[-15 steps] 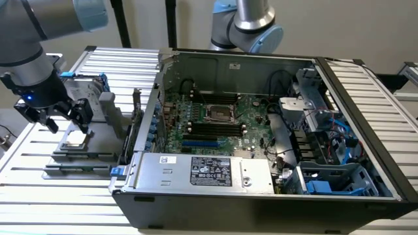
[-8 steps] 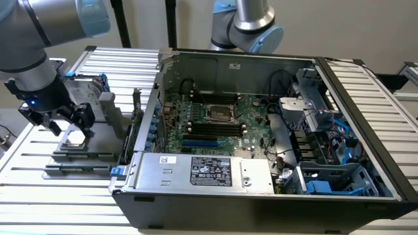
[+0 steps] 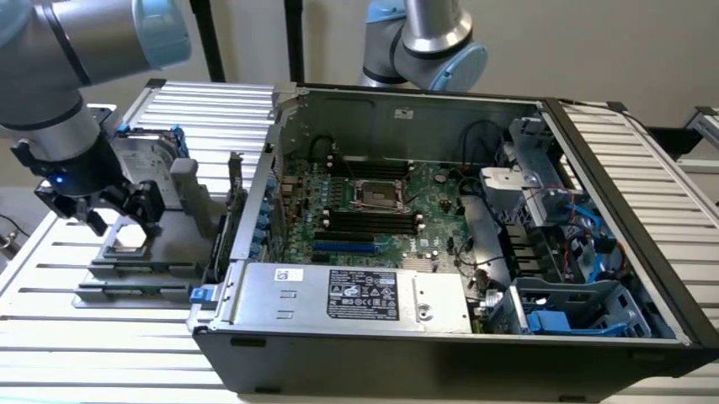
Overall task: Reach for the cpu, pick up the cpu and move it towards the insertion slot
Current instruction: 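Pick up the cpu and move it towards the insertion slot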
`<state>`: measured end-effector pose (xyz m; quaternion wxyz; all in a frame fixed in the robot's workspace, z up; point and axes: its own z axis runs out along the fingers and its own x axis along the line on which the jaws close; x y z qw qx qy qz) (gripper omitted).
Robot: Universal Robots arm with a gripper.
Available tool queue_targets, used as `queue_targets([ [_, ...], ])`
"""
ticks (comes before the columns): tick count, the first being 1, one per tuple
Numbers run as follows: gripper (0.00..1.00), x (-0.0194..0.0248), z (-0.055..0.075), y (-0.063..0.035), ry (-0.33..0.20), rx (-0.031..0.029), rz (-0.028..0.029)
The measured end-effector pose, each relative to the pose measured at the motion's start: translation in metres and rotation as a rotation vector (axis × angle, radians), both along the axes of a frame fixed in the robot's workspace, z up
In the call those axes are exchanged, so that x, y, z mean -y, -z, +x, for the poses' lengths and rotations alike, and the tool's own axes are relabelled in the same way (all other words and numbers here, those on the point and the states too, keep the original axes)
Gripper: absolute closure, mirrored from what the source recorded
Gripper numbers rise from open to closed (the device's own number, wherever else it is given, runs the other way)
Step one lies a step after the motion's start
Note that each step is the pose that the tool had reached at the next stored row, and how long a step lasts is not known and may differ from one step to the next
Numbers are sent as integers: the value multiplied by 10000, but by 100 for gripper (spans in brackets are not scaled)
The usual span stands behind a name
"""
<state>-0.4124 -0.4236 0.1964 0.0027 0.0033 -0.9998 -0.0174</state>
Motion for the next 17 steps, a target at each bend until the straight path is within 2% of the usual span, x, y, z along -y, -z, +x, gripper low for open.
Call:
queue_targets([
  [17, 23, -1, -5, 90, 1, -7, -21],
])
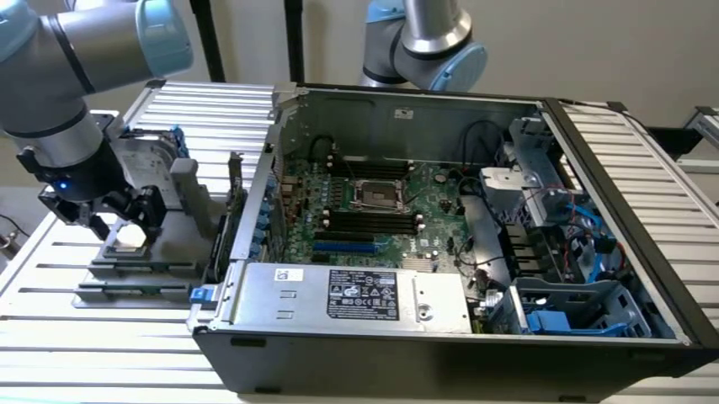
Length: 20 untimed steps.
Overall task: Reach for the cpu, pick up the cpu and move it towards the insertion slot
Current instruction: 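Pick up the cpu and move it towards the insertion slot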
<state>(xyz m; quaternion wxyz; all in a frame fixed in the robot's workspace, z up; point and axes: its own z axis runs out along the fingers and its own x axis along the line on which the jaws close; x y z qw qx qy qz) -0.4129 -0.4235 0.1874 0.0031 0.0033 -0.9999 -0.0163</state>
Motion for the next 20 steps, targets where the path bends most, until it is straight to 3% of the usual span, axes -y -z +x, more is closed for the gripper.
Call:
queue_targets([
  [20, 23, -22, 0, 28, -148, -8, -10],
])
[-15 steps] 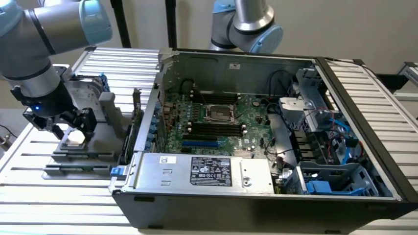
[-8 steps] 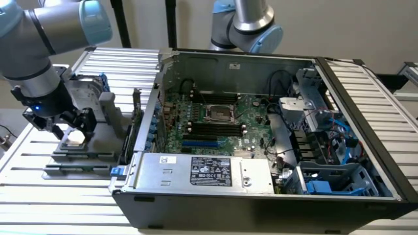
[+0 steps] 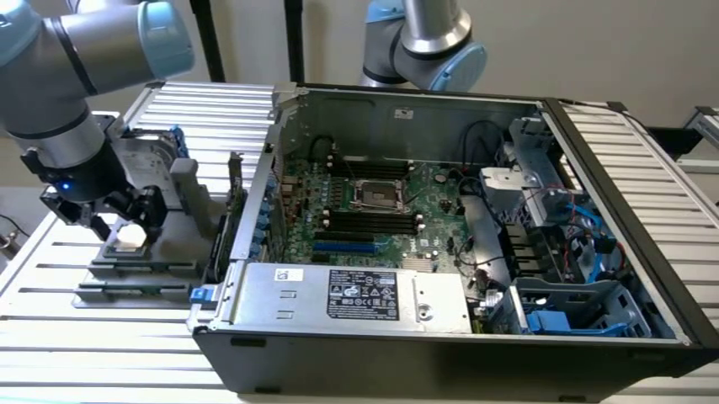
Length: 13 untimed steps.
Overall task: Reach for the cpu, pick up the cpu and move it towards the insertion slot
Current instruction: 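Pick up the cpu and move it towards the insertion slot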
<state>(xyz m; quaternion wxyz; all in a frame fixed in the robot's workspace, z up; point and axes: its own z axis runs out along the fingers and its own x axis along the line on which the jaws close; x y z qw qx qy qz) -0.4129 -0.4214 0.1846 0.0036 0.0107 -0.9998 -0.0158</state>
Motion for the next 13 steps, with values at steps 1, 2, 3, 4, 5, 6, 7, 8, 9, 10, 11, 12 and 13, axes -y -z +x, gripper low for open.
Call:
queue_targets([
  [1, 23, 0, 3, 1, -12, 0, 0],
  [2, 23, 0, 5, 0, -23, -4, -3],
  [3, 25, 0, 8, 1, -45, -7, -5],
  [4, 31, 0, 10, 1, -55, -7, -5],
  [5, 31, 0, 12, 1, -66, -8, -6],
  [6, 31, 0, 14, 2, -77, -8, -6],
  [7, 38, 0, 16, 2, -87, -8, -6],
  [8, 38, 0, 17, 2, -96, -8, -6],
  [9, 38, 0, 17, 2, -103, -9, -6],
  [10, 38, 0, 18, 2, -110, -11, -6],
  [11, 38, 0, 18, 2, -117, -12, -7],
  [12, 38, 0, 18, 2, -121, -15, -7],
  [13, 38, 0, 18, 2, -123, -16, -7],
])
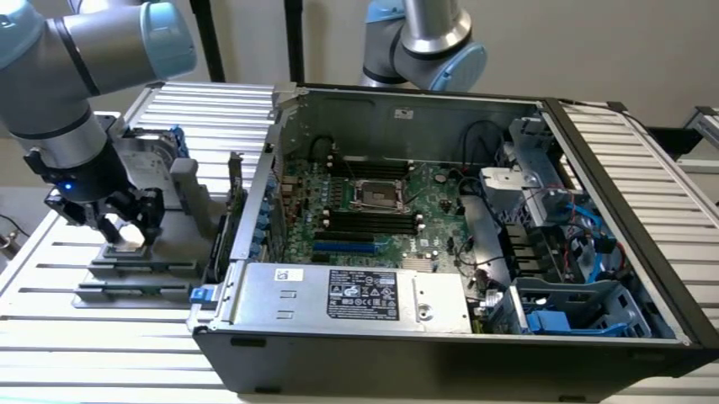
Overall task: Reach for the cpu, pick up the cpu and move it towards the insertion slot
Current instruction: 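Pick up the cpu and move it towards the insertion slot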
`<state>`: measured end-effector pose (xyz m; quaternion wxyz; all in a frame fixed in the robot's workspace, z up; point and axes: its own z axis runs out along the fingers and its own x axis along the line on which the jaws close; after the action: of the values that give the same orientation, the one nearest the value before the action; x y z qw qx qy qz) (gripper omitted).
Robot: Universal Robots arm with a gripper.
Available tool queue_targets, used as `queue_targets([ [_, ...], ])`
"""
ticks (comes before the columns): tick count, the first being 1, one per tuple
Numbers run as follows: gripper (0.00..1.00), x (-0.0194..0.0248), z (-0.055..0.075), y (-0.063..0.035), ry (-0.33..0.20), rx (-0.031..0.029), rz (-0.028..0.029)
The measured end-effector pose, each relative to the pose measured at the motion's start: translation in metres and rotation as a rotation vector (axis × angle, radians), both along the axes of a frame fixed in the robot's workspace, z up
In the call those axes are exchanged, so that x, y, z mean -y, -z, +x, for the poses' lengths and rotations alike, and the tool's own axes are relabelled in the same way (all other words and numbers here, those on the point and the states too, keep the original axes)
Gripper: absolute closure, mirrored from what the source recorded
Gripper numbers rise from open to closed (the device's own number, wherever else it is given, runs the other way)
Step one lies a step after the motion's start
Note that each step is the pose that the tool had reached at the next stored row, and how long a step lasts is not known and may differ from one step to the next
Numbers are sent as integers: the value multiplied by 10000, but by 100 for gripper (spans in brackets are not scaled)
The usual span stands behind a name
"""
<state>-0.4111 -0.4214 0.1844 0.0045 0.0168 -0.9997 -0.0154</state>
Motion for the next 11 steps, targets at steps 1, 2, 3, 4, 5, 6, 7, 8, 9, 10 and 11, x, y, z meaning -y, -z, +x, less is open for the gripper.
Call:
queue_targets([
  [1, 38, 0, 0, 0, -2, -1, 0],
  [2, 38, 0, 0, 0, -5, -3, -1],
  [3, 38, 0, 0, 0, -10, -5, -4],
  [4, 38, 0, 0, 0, -14, -7, -8],
  [5, 38, 0, 0, -1, -19, -8, -11],
  [6, 38, 0, 0, -1, -23, -10, -14],
  [7, 38, 0, 1, -1, -28, -11, -16],
  [8, 38, 0, 0, 0, -32, -12, -17],
  [9, 38, 0, 0, 0, -36, -15, -19],
  [10, 38, 0, 0, 0, -39, -21, -23],
  [11, 38, 0, 0, 0, -42, -26, -26],
])
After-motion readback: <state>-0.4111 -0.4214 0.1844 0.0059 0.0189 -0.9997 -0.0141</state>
